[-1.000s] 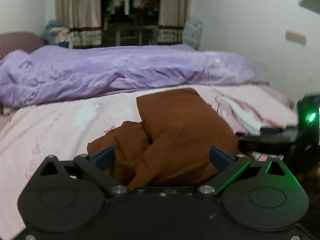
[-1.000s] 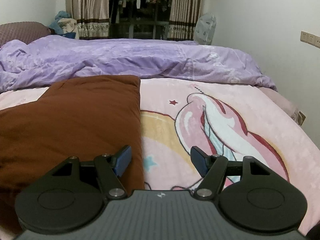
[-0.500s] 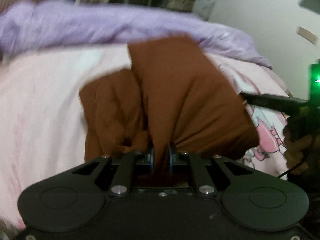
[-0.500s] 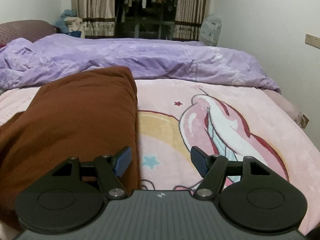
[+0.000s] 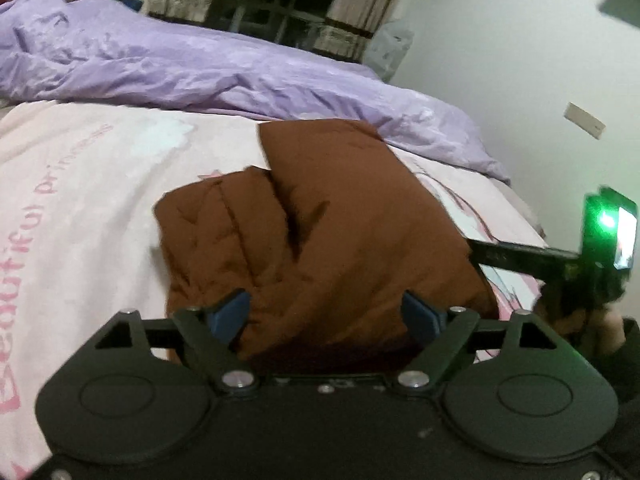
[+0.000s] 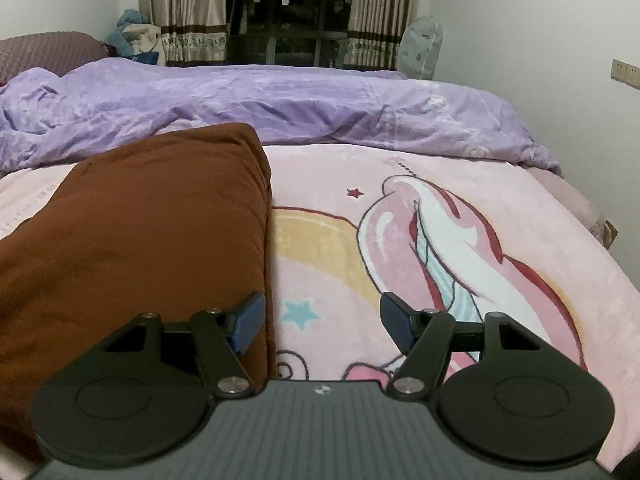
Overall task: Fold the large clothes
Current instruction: 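Grasp the folded bundle edge with the left gripper and tuck it, then grasp the brown bundle edge with both grippers beside each other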
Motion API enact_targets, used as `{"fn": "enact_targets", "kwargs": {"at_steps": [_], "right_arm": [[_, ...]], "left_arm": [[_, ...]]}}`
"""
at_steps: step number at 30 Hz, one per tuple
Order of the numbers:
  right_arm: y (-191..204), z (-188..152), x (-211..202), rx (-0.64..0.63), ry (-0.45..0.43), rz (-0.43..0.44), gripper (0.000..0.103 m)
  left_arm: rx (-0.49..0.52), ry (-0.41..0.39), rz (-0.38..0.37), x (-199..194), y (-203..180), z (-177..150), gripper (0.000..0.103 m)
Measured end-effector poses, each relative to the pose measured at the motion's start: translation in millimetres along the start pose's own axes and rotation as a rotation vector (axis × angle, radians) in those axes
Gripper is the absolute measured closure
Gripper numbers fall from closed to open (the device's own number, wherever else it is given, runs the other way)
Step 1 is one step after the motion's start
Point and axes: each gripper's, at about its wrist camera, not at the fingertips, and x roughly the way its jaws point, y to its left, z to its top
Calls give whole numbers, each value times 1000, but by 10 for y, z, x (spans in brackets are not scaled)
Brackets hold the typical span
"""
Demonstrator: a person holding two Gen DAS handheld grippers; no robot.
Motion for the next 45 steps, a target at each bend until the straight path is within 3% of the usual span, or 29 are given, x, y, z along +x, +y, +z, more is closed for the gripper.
{"fn": "enact_targets", "kwargs": {"at_steps": [3,5,6,7,9,10,13,16,18,21,23,26,29,32,34,38,41,45], "right_arm": [[8,4,-3,3,2,2,25],[19,1,1,4,1,4,25],[15,4,4,2,1,-1,25],[12,4,1,1,1,-1,25],[15,10,-3,0,0,-5,25],[7,15,-9,0,0,-6,25],[-7,24,-24,1,-7,6,25],[-5,31,-43,-4,-15,8,25],[9,14,-10,-5,-9,13,25],[12,-10,11,-7,2,32,25],[19,-9,-17,-9,-1,25,25],[16,-12,-24,-9,1,22,25],[11,-2,-18,-1,7,23,25],[4,1,-23,4,10,17,25],[9,-4,-14,12,9,12,26],[18,-25,-4,16,10,12,29],[22,-27,-4,22,10,15,29],[-23,35,-42,77,-13,16,30]], "left_arm": [[-67,14,69,87,160,-42,17],[-99,36,58,114,253,-112,20],[-88,35,58,106,237,-140,33],[-60,33,63,74,197,-167,58],[-41,30,66,33,151,-164,85],[-39,29,59,9,126,-144,91],[-54,-14,118,-176,-10,-67,95],[24,-44,157,-400,-306,-30,95],[51,22,207,-227,-279,-96,95],[-43,144,214,186,83,-304,87],[-120,119,177,166,212,-325,87],[-80,104,189,91,148,-248,86],[-17,92,214,66,63,-221,78],[-9,47,198,-55,12,-172,57],[-7,-18,164,-156,26,-64,36],[-58,-159,127,-279,-82,338,29],[-12,-208,188,-91,-199,526,26],[61,-135,348,508,-204,550,26]]}}
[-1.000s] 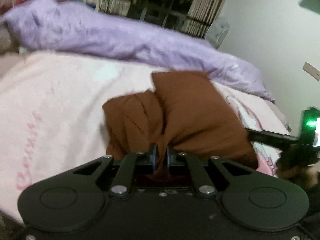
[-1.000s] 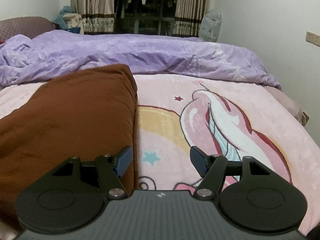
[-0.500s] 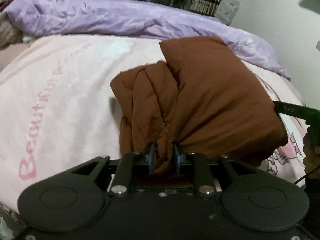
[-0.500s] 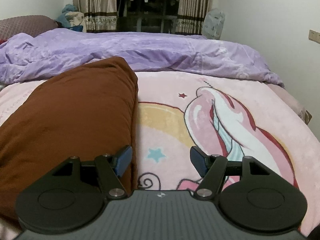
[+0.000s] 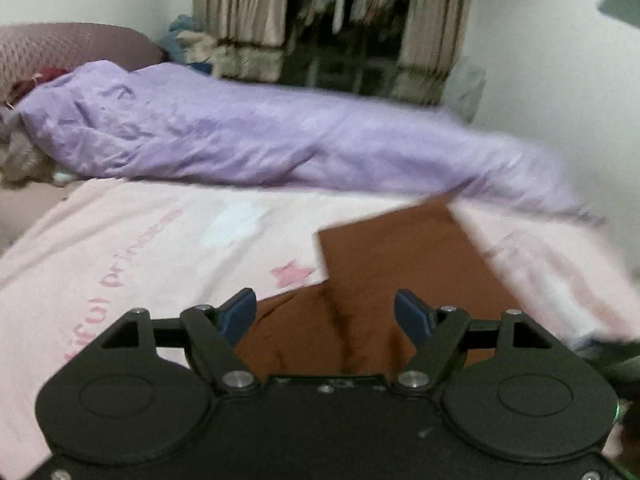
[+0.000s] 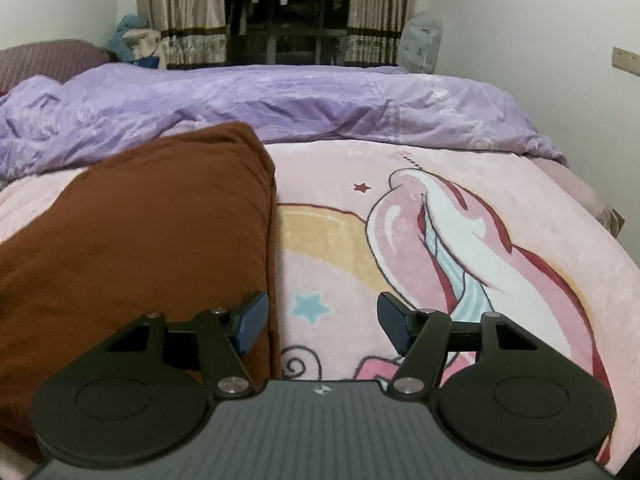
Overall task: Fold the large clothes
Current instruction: 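Grasp the brown bundle edge with both grippers beside each other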
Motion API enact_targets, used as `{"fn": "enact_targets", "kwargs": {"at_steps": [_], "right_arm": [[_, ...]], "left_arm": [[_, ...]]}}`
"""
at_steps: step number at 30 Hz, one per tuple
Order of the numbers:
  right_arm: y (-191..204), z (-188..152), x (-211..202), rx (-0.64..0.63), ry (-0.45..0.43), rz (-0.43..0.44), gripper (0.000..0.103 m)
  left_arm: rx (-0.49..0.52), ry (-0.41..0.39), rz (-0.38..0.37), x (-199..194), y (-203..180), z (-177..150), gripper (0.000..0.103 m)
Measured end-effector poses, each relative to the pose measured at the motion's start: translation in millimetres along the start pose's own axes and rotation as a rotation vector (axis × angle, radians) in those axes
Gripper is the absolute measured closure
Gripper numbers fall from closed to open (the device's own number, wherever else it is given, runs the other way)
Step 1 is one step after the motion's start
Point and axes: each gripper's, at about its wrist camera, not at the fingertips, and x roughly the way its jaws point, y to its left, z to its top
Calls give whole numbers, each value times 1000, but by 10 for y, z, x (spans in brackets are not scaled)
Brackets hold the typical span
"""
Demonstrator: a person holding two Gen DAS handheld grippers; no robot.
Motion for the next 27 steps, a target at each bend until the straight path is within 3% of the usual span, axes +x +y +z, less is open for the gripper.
{"fn": "enact_targets", "kwargs": {"at_steps": [2,5,6,8,11,12,13,14,16,20,27], "right_arm": [[-28,121,-106,77,-70,30,30],[71,393,-225,120,-184,125,29],[149,481,-213,104,-203,155,27],[305,601,-69,93,-244,207,27],[519,576,375,50,-201,221,34],[585,512,601,35,-118,246,38],[657,396,851,24,-25,266,40],[739,257,1021,-9,-3,228,39],[761,293,987,-11,-14,206,39],[761,314,982,-2,-3,215,35],[706,292,995,-1,-5,218,35]], "left_arm": [[-63,28,36,161,-2,59,27],[-217,-52,-126,211,37,285,25],[-212,-55,-139,286,-7,338,24],[-114,-28,-72,538,-150,361,24],[51,26,97,1033,-263,34,19],[48,15,105,1142,-228,-101,13],[5,13,86,1236,-151,-206,12],[-45,32,69,1265,-70,-207,12],[-80,43,48,1320,2,-165,10],[-54,24,68,1372,-71,-159,10],[-62,7,65,1162,-32,-236,10]]}}
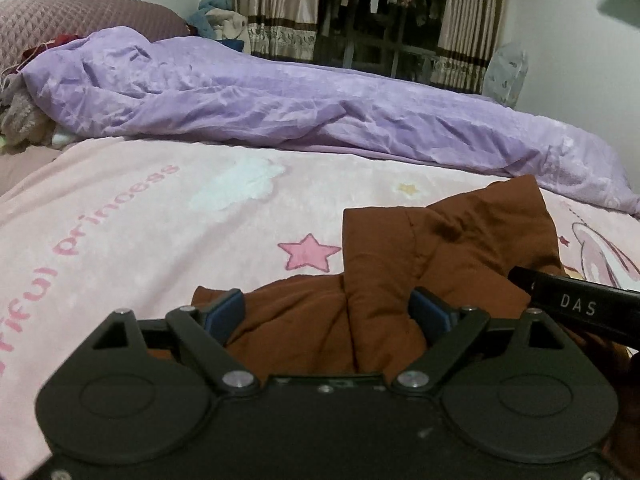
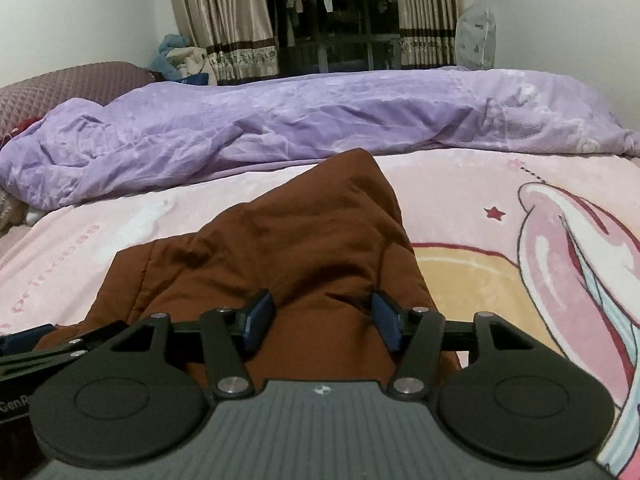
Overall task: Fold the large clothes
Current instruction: 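Grasp the brown bundle edge with both grippers beside each other, then lift the brown bundle with both grippers and carry it along the bed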
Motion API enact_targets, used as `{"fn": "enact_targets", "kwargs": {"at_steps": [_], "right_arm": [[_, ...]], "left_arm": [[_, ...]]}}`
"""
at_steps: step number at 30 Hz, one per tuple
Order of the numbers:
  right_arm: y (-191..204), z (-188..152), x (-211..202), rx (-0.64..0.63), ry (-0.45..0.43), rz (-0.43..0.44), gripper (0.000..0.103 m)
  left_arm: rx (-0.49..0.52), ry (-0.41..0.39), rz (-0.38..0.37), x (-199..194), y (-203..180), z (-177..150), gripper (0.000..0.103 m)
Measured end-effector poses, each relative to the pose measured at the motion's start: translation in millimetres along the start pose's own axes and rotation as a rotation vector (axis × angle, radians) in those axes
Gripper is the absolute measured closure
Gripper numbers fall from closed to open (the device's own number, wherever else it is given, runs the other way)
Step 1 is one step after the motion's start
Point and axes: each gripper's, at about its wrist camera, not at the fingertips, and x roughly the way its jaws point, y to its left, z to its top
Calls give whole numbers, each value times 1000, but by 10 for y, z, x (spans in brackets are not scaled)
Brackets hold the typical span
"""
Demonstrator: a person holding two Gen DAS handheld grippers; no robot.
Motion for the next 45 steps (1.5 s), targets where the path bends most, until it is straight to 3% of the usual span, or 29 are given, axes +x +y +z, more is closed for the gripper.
{"fn": "enact_targets", "kwargs": {"at_steps": [4,6,8,10,13,15,16,18,21,26,32,36,39,42,45], "right_arm": [[-5,76,-94,-15,6,4,35],[-59,137,-400,-4,-32,10,35],[-145,127,-751,12,-80,45,35],[-176,81,-945,-12,-62,64,38],[-177,-36,-988,-58,-24,82,40],[-177,-156,-836,-53,5,85,39],[-175,-211,-748,-48,14,82,37],[-105,-360,-628,-75,-6,45,37],[-14,-430,-641,-114,-45,0,37],[-83,-440,-677,-91,-50,21,37],[-93,-393,-848,-86,-59,23,31],[-262,-273,-991,-31,-35,57,16],[-423,-184,-1018,-8,-16,40,11],[-570,-150,-962,11,16,18,10],[-664,-127,-812,35,88,80,9]], "left_arm": [[43,-3,37,-166,-87,33,12],[94,0,33,-424,-157,89,13],[118,-48,11,-745,-183,80,13],[137,-65,-22,-1008,-192,22,13],[186,-40,-36,-1104,-227,-142,12],[213,37,-9,-939,-236,-276,10],[210,83,0,-797,-220,-369,9],[167,45,3,-638,-155,-541,1],[141,17,20,-598,-143,-610,0],[129,-2,6,-628,-106,-656,0],[94,7,-35,-836,-32,-521,0],[69,16,-72,-1034,149,-282,0],[-14,61,-98,-1073,395,-137,0],[-85,90,-53,-1020,590,-81,2],[-111,220,-145,-714,618,-56,2]]}}
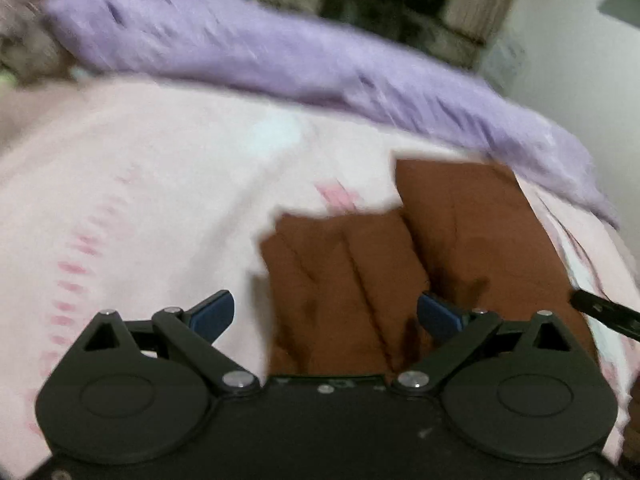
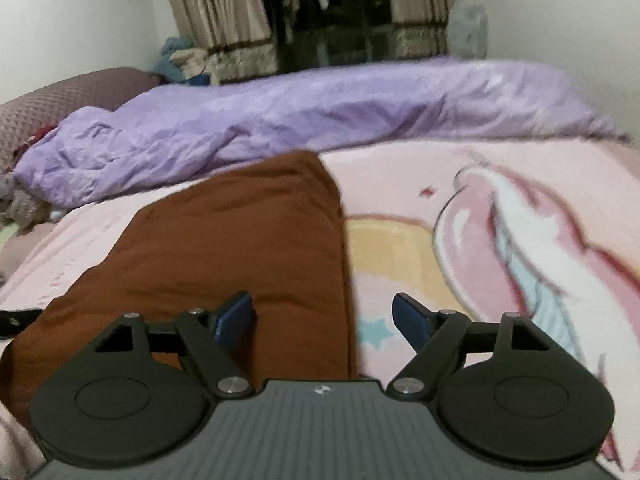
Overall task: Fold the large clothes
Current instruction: 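Lift the brown bundle with both grippers and carry it along the bed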
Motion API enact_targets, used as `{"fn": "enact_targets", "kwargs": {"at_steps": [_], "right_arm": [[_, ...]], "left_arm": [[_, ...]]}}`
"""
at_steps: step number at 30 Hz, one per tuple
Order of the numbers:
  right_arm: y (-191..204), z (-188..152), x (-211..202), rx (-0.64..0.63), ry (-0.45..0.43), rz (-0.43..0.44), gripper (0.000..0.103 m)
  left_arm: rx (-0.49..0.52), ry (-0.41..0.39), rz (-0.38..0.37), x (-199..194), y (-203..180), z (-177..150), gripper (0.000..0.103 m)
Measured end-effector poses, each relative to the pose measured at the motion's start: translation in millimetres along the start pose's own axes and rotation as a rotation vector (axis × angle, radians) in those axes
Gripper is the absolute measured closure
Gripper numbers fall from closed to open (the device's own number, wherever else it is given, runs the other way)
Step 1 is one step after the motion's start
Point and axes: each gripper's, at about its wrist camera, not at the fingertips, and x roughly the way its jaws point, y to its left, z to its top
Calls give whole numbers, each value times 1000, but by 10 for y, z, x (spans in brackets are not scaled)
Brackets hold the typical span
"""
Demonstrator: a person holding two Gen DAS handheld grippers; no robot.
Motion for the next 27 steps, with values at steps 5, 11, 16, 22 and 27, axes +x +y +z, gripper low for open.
{"fn": "enact_targets", "kwargs": {"at_steps": [5,11,16,22,27], "right_arm": [[-35,45,222,10,71,91,3],[-20,110,588,39,154,188,0],[-6,186,779,50,203,234,0],[58,213,642,-5,173,228,25],[83,429,347,-53,138,262,57]], "left_arm": [[-35,178,-42,571,-141,57,0],[-49,197,-51,724,-137,90,0],[-50,206,-50,726,-131,145,0],[-49,112,-56,634,-143,14,15],[-4,78,-59,381,-374,78,67]]}}
